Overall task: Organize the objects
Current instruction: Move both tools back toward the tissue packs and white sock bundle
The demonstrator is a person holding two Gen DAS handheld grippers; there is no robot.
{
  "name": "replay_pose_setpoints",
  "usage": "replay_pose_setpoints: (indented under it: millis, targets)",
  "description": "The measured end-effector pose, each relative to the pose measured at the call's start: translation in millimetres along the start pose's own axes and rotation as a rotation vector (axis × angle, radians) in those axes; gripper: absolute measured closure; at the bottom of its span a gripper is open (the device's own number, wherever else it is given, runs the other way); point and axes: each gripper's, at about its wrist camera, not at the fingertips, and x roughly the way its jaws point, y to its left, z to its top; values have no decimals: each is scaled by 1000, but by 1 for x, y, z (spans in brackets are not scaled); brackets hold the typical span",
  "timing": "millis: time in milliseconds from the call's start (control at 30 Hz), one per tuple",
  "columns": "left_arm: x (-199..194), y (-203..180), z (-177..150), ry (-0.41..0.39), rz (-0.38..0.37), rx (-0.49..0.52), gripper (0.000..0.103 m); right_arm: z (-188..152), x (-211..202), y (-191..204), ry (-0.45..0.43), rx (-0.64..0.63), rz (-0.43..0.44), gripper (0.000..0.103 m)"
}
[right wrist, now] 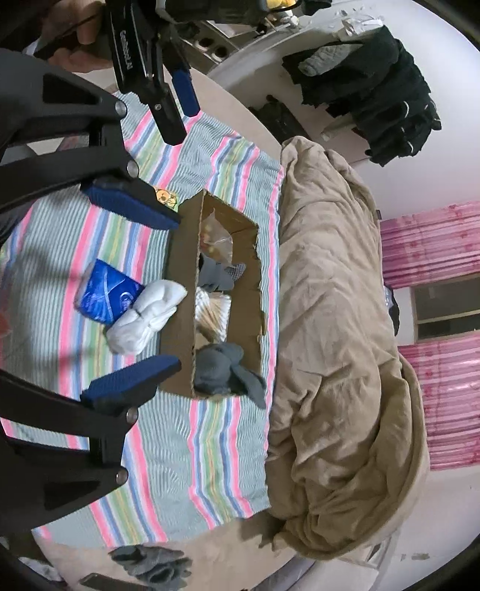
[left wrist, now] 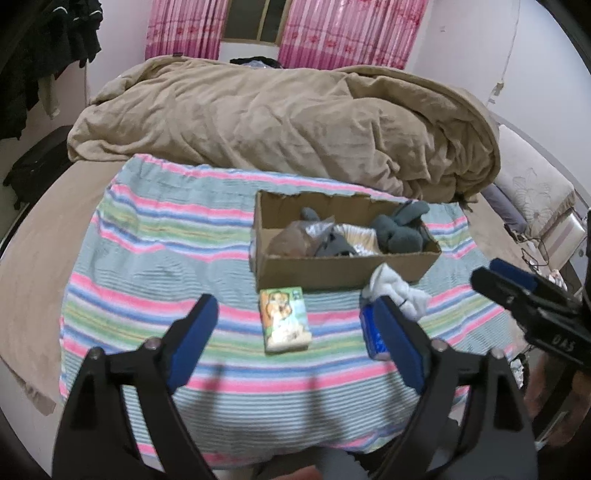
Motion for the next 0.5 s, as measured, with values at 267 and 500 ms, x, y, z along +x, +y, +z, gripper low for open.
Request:
replay_pose_setpoints:
  millis: [267, 500]
  targets:
    - [15, 4, -23, 47, 21, -27, 10, -23, 4, -18, 38, 34, -2, 27]
    - [41, 3, -35, 93, 25, -34, 10, -39, 30, -26, 74, 43, -9, 27]
